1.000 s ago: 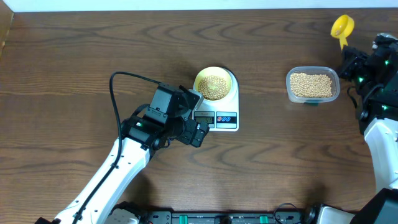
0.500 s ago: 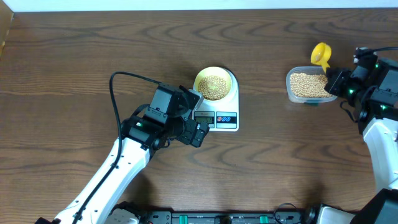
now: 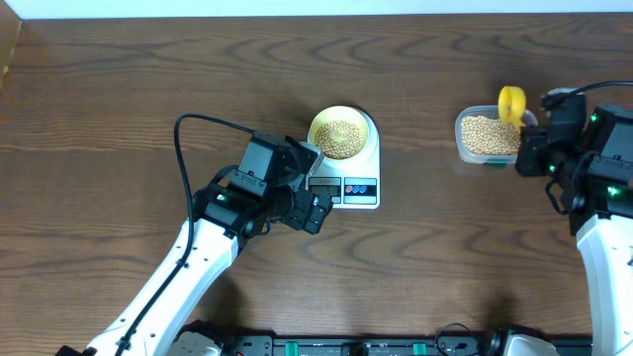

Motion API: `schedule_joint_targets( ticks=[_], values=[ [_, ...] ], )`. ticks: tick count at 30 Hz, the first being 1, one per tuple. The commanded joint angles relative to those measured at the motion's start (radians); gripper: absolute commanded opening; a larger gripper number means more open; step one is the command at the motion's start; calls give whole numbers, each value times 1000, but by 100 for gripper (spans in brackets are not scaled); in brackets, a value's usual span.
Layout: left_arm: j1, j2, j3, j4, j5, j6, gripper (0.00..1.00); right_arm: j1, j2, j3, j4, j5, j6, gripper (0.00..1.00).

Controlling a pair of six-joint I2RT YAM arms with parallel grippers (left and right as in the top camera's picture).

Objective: Scoop item into bowl and weigh 50g on scale

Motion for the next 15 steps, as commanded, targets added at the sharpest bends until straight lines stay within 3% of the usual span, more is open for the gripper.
schedule_joint_targets(
  ticks=[1, 9, 15],
  values=[
    [-1, 6, 15, -3, 8, 9, 98, 45, 4, 5, -46, 71, -166, 1],
    [-1, 6, 15, -3, 8, 10, 98, 160, 29, 5, -36, 387, -211, 1],
    [-1, 6, 15, -3, 8, 10, 98, 224, 40, 5, -23, 458, -228, 1]
  ],
)
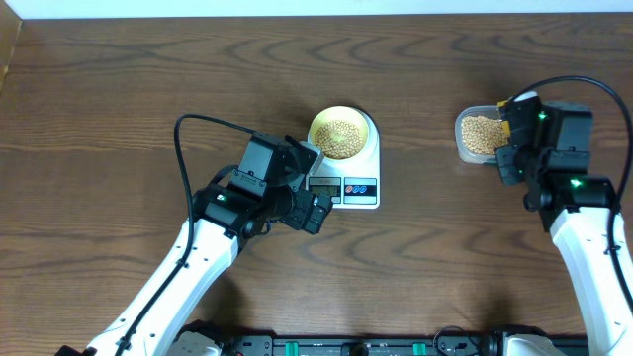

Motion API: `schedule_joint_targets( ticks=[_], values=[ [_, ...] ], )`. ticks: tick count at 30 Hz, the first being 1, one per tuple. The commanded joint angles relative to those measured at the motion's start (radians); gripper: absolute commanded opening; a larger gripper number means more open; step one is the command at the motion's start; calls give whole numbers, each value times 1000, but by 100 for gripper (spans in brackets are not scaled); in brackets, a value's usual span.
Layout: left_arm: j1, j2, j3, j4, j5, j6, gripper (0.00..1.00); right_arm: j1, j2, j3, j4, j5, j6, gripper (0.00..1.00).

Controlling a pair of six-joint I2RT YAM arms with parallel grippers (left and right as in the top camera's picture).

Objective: Scoop item into bowl and weigh 50g on scale

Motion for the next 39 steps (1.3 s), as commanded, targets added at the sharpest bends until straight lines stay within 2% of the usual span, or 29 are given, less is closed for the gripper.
schedule_joint_targets(
  ticks=[1, 5, 12, 22, 27, 32, 39],
  values=[
    [-1, 6, 15, -3, 8, 10, 98, 29, 4, 5, 29, 32, -12, 1],
    [-1, 6, 15, -3, 8, 10, 98, 44, 0, 5, 134, -177, 66, 1],
    [-1, 6, 15, -3, 8, 9, 98, 45, -1, 5, 412, -539, 181, 1],
    [-1, 6, 15, -3, 8, 10, 98, 45, -1, 5, 563, -597, 181, 1],
    [-1, 6, 15, -3, 8, 10, 98, 45, 6, 5, 563, -693, 217, 1],
    [-1, 6, 15, -3, 8, 10, 98, 61, 23, 5, 569, -879, 270, 1],
    [-1, 6, 15, -3, 8, 10, 98, 135, 91, 5, 564, -888, 271, 1]
  ],
)
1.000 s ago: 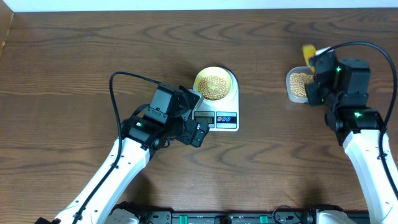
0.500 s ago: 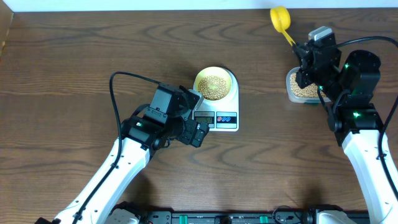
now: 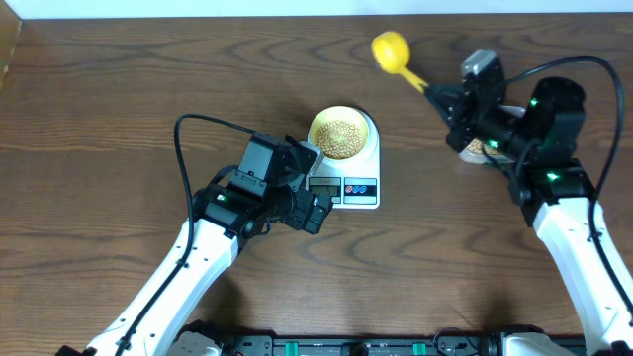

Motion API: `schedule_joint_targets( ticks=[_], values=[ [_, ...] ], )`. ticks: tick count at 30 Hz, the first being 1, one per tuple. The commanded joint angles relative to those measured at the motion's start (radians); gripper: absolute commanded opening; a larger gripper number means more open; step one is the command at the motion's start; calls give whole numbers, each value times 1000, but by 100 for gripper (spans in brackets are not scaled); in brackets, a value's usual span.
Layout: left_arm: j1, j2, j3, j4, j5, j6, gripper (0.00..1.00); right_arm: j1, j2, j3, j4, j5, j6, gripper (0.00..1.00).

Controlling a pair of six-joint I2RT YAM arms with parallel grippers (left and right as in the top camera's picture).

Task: Scoop item into bowl and weigh 50g on scale
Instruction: 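Carry the scoop left over the yellow bowl on the scale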

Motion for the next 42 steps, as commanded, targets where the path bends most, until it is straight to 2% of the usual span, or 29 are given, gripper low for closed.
schedule_joint_targets(
  ticks=[1, 4, 17, 25, 36, 42],
  values=[
    [-1, 6, 15, -3, 8, 9, 98, 55, 49, 6, -22, -45, 19, 1],
    [-1, 6, 15, -3, 8, 9, 98, 97, 84, 6, -48, -13, 10, 1],
    [-1, 6, 15, -3, 8, 9, 98, 322, 188, 6, -108, 381, -188, 1],
    [-1, 6, 15, -3, 8, 9, 98, 398, 240, 6, -128, 539, -259, 1],
    [-1, 6, 15, -3, 8, 9, 98, 415, 276, 6, -136, 565, -259, 1],
    [-1, 6, 15, -3, 8, 9, 98, 433, 276, 6, -199, 564, -259, 1]
  ],
)
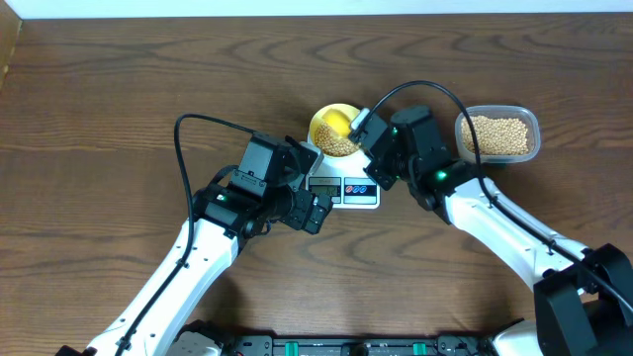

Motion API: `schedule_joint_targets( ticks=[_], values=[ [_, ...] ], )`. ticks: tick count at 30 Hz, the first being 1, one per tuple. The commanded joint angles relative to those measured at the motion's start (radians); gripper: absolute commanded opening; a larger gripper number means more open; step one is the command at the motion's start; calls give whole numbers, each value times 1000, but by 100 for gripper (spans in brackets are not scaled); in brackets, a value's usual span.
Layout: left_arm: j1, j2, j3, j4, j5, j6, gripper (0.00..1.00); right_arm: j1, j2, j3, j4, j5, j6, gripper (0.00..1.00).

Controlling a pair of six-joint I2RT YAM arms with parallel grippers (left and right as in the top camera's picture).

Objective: Scoop item into bowl and weigh 50g on scale

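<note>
A yellow bowl holding soybeans sits on the white scale at mid table. My right gripper reaches in from the right, right at the bowl's rim, shut on the yellow scoop. The scoop's head lies over the bowl and blends with it, and its handle is hidden under the wrist. My left gripper rests at the scale's left side with its fingers spread and nothing between them. A clear tub of soybeans stands at the right.
The scale's display and buttons face the front edge. A black cable loops off the left arm. The right arm stretches diagonally from the front right corner across the table.
My right gripper, which held the scoop raised behind and to the right of the bowl, is now at the bowl's rim with the scoop head over the bowl. The tub stands uncovered. The left arm is unchanged.
First my right gripper held the yellow scoop at the tub's right edge. Then it hung over the tub, hiding the scoop. Later the scoop was up in the air between tub and bowl. Now it is at the bowl. The left arm stayed by the scale throughout.
</note>
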Motion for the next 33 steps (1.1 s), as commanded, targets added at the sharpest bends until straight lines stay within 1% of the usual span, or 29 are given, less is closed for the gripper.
schedule_joint_targets(
  ticks=[1, 7, 10, 17, 23, 33],
  values=[
    [-1, 6, 15, -3, 8, 10, 98, 19, 3, 6, -24, 14, -9, 1],
    [-1, 6, 15, -3, 8, 10, 98, 26, 3, 6, -28, 11, 12, 1],
    [-1, 6, 15, -3, 8, 10, 98, 26, 3, 6, -29, -31, 27, 1],
    [-1, 6, 15, -3, 8, 10, 98, 23, 3, 6, -32, -72, 150, 1],
    [-1, 6, 15, -3, 8, 10, 98, 1, 3, 6, -32, -72, 162, 1],
    [-1, 6, 15, -3, 8, 10, 98, -76, 3, 6, -35, -71, 160, 1]
  ],
)
